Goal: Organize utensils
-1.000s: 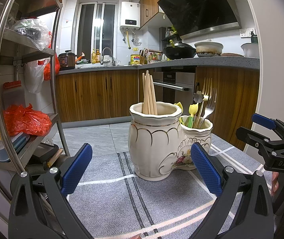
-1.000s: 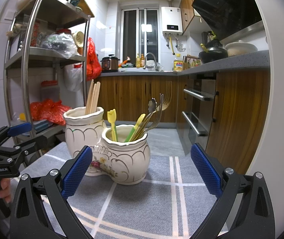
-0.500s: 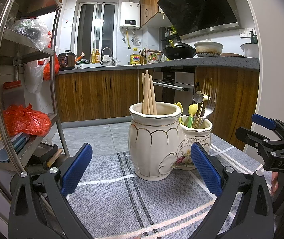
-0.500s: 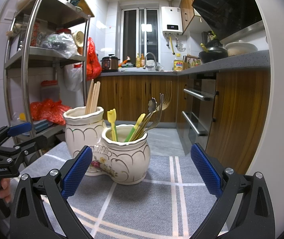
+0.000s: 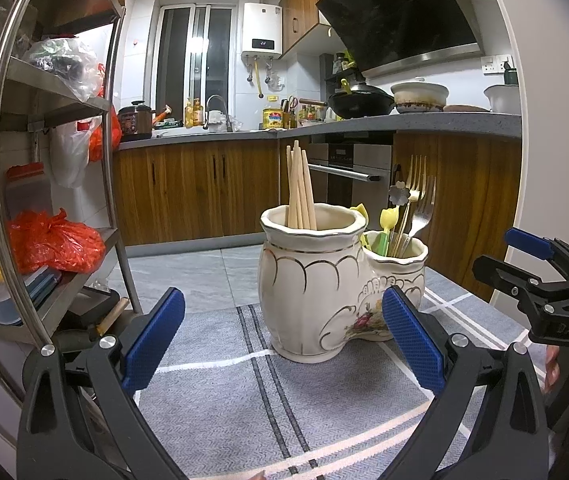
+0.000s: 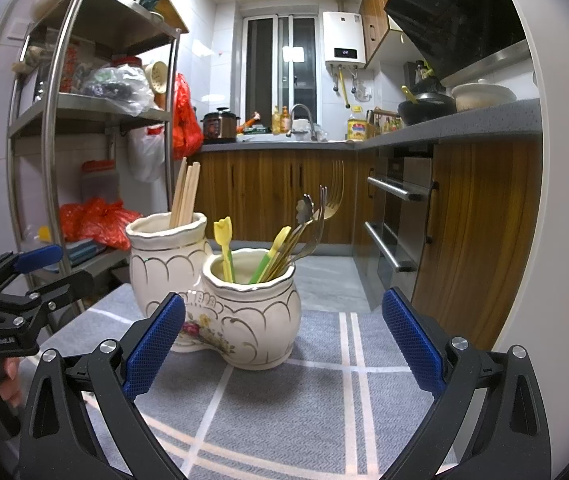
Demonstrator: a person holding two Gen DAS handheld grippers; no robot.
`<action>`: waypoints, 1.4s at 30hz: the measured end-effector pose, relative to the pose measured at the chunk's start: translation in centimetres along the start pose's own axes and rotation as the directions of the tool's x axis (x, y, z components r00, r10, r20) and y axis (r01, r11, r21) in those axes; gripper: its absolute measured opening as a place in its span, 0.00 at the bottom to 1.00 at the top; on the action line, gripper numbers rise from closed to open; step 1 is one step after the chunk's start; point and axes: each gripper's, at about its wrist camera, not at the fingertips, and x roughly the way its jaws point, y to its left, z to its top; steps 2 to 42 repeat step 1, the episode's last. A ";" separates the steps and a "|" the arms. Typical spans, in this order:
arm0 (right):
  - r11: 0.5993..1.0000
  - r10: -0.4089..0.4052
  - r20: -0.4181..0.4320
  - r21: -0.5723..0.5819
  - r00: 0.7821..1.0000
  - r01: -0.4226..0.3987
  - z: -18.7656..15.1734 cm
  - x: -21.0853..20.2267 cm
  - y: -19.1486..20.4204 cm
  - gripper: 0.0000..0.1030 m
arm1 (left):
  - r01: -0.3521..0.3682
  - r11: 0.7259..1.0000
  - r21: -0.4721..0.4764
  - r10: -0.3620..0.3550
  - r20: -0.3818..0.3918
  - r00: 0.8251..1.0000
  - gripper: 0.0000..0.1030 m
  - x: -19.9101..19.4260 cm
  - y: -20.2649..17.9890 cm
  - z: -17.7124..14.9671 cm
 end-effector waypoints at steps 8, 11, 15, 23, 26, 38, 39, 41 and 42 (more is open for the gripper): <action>1.000 0.000 0.000 0.000 1.000 0.000 0.0 0.0 0.0 0.95 | 0.000 1.000 0.000 0.000 -0.002 1.000 0.95 0.1 0.0 0.0; 1.000 0.000 0.000 0.000 1.000 0.000 0.0 0.0 0.0 0.95 | 0.000 1.000 0.000 0.000 -0.002 1.000 0.95 0.1 0.0 0.0; 1.000 0.000 0.000 0.000 1.000 0.000 0.0 0.0 0.0 0.95 | 0.000 1.000 0.000 0.000 -0.002 1.000 0.95 0.1 0.0 0.0; 1.000 0.000 0.000 0.000 1.000 0.000 0.0 0.0 0.0 0.95 | 0.000 1.000 0.000 0.000 -0.002 1.000 0.95 0.1 0.0 0.0; 1.000 0.000 0.000 0.000 1.000 0.000 0.0 0.0 0.0 0.95 | 0.000 1.000 0.000 0.000 -0.002 1.000 0.95 0.1 0.0 0.0; 1.000 0.000 0.000 0.000 1.000 0.000 0.0 0.0 0.0 0.95 | 0.000 1.000 0.000 0.000 -0.002 1.000 0.95 0.1 0.0 0.0; 1.000 0.000 0.000 0.000 1.000 0.000 0.0 0.0 0.0 0.95 | 0.000 1.000 0.000 0.000 -0.002 1.000 0.95 0.1 0.0 0.0; 1.000 0.000 0.000 0.000 1.000 0.000 0.0 0.0 0.0 0.95 | 0.000 1.000 0.000 0.000 -0.002 1.000 0.95 0.1 0.0 0.0; 1.000 0.000 0.000 0.000 1.000 0.000 0.0 0.0 0.0 0.95 | 0.000 1.000 0.000 0.000 -0.002 1.000 0.95 0.1 0.0 0.0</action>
